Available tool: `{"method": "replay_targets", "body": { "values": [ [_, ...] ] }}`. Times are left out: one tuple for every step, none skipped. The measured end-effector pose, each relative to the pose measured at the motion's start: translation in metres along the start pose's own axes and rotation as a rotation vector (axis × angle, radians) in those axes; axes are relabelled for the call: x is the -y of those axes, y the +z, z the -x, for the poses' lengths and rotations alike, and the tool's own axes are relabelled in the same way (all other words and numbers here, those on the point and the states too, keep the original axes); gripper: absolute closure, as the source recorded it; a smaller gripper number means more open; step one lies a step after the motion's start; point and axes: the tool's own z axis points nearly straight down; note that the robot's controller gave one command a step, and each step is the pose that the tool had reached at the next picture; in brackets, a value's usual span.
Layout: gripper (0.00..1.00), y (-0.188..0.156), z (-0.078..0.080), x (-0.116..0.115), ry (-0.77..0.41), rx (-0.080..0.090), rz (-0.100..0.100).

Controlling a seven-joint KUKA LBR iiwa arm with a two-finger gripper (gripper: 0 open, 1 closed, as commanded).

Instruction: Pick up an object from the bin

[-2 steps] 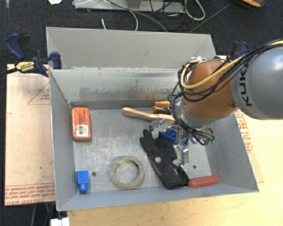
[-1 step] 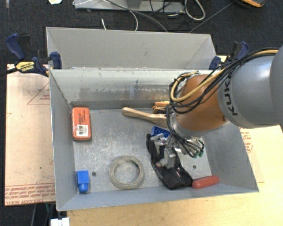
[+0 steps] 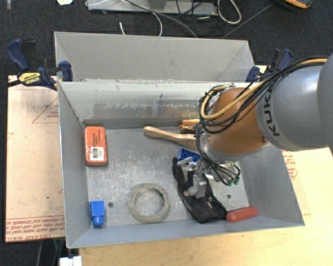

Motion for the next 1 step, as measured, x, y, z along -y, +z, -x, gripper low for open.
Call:
{"method": "replay_targets", "body": {
  "values": [
    [1.0, 0.0, 0.0, 0.0, 0.0, 0.0, 0.0]
  ]
}}
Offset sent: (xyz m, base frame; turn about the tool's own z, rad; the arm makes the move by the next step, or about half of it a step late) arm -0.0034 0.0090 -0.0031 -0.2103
